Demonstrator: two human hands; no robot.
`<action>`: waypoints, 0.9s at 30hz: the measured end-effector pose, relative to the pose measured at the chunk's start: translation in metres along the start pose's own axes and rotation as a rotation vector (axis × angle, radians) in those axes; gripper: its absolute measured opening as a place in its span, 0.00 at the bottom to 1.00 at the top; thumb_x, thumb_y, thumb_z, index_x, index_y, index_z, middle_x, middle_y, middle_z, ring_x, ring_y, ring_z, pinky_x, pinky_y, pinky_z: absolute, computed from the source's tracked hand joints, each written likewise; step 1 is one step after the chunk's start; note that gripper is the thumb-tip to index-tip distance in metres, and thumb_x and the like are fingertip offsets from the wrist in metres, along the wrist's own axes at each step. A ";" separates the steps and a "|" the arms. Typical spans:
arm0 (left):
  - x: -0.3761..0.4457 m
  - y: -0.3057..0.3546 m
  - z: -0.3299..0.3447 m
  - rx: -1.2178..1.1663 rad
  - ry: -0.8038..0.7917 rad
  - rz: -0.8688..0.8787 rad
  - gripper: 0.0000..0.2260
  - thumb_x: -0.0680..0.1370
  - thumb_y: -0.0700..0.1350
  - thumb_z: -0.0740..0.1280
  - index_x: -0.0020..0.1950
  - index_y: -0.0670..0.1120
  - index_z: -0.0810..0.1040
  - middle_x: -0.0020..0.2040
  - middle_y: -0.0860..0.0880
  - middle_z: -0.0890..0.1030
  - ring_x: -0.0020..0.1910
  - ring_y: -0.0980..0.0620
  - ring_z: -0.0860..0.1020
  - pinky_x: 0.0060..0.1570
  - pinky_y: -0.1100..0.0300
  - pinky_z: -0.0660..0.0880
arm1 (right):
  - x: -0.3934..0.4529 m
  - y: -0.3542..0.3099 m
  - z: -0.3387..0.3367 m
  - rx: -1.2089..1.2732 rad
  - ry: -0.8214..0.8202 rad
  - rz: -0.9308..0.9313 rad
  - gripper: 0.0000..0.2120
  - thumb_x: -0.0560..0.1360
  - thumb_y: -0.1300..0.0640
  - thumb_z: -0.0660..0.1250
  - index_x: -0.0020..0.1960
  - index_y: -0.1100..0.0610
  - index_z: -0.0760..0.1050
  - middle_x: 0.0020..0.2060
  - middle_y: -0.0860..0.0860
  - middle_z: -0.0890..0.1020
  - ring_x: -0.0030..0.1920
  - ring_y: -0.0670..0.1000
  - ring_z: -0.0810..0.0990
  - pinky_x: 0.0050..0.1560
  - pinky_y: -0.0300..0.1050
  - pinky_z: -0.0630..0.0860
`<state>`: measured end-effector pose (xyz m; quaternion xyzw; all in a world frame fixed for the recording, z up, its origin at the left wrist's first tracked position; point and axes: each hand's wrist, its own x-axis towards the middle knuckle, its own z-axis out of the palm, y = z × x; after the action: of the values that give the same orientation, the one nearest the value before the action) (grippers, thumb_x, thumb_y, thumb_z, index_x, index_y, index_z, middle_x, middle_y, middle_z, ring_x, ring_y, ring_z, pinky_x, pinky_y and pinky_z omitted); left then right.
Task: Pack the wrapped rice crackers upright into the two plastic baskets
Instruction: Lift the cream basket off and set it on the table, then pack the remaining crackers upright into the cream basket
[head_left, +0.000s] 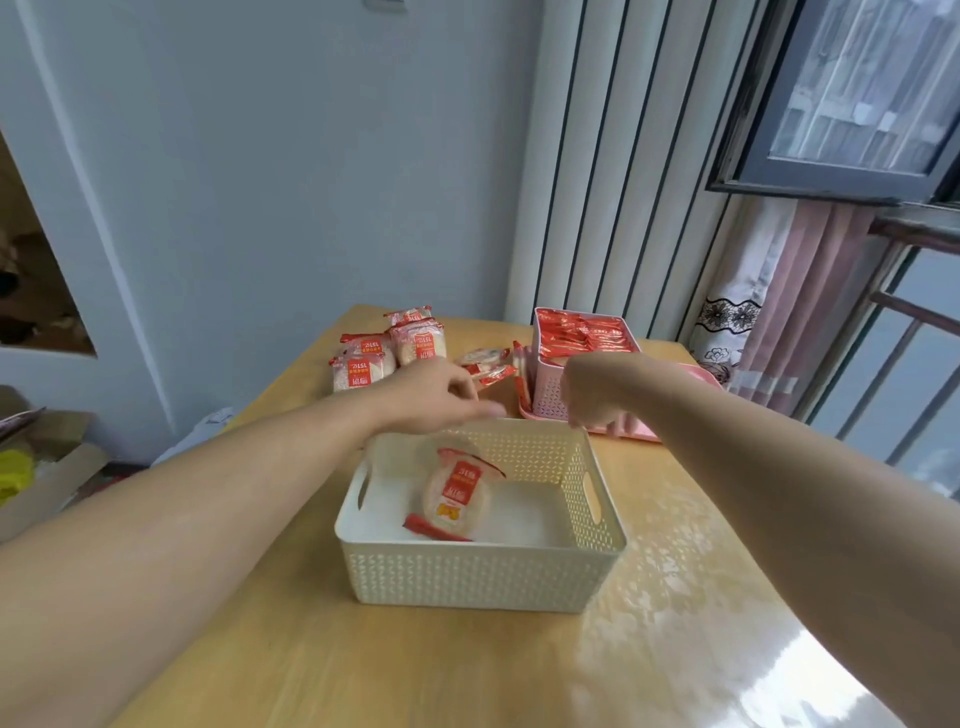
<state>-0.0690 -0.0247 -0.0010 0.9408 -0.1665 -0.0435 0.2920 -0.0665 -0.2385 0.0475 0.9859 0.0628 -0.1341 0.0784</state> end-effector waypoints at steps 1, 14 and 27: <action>0.003 -0.007 -0.006 -0.038 0.110 -0.001 0.15 0.75 0.62 0.72 0.48 0.50 0.82 0.47 0.52 0.83 0.48 0.52 0.80 0.44 0.57 0.74 | 0.006 -0.004 -0.002 -0.042 0.130 -0.043 0.16 0.79 0.61 0.65 0.66 0.58 0.75 0.43 0.53 0.81 0.41 0.53 0.83 0.37 0.45 0.82; 0.075 -0.200 -0.030 -0.292 0.358 -0.494 0.66 0.48 0.75 0.78 0.79 0.50 0.60 0.76 0.51 0.70 0.72 0.49 0.71 0.71 0.47 0.70 | 0.146 -0.067 0.024 -0.085 0.290 -0.292 0.34 0.76 0.58 0.72 0.77 0.45 0.64 0.72 0.50 0.73 0.70 0.55 0.72 0.58 0.56 0.79; 0.113 -0.213 -0.035 -0.641 0.146 -0.390 0.75 0.47 0.56 0.88 0.83 0.55 0.42 0.67 0.53 0.77 0.62 0.52 0.79 0.64 0.50 0.77 | 0.211 -0.074 -0.052 0.263 -0.017 -0.361 0.25 0.74 0.53 0.75 0.69 0.48 0.74 0.60 0.46 0.80 0.57 0.51 0.79 0.56 0.46 0.73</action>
<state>0.1045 0.1202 -0.0907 0.8164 0.0589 -0.0809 0.5688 0.1375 -0.1355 0.0289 0.9593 0.2194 -0.1612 -0.0756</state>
